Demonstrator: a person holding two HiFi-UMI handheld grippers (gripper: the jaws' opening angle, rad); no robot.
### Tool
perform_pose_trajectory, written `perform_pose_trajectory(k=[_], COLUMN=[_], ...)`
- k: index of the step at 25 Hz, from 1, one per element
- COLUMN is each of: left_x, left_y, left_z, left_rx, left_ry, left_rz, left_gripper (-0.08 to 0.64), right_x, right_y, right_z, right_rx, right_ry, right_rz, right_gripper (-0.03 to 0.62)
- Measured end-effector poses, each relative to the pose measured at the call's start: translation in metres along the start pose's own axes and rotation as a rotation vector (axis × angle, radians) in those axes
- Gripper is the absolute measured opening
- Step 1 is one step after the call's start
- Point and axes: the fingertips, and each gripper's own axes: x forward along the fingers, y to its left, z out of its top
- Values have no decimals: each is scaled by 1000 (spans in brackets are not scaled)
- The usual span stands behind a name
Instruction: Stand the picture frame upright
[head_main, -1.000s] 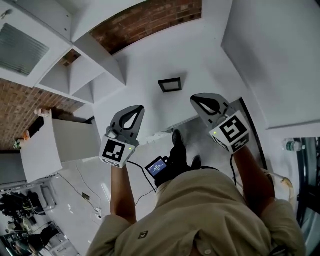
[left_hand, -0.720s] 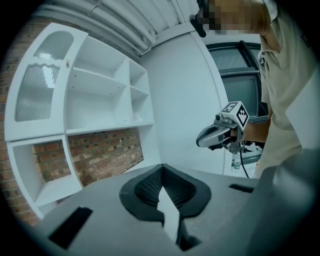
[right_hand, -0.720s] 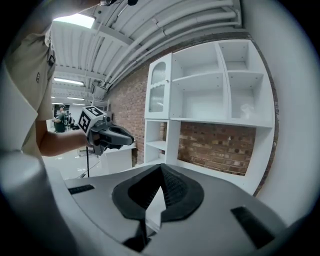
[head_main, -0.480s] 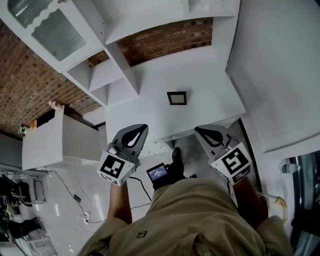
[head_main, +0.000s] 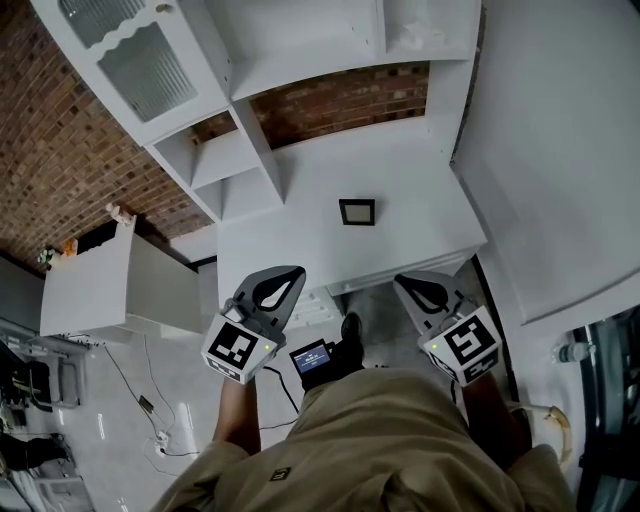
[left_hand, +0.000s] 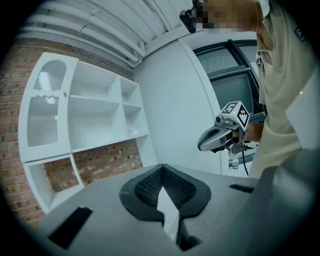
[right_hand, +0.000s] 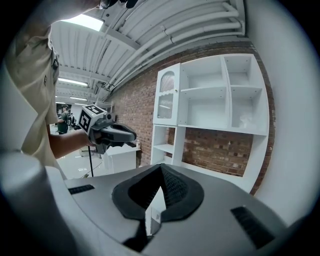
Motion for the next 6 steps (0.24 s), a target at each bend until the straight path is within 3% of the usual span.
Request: perform_pose_trajectory(k=[6], left_x=[-19], left_y=[-12], left_z=[-4], left_rx=[-4], left_ry=[15], left_rz=[12], left_gripper=[6], right_x=[-11], right_y=[11], right_z=[0], right_rx=[-10], right_ry=[7], right_rz=[-4], right_gripper=[3])
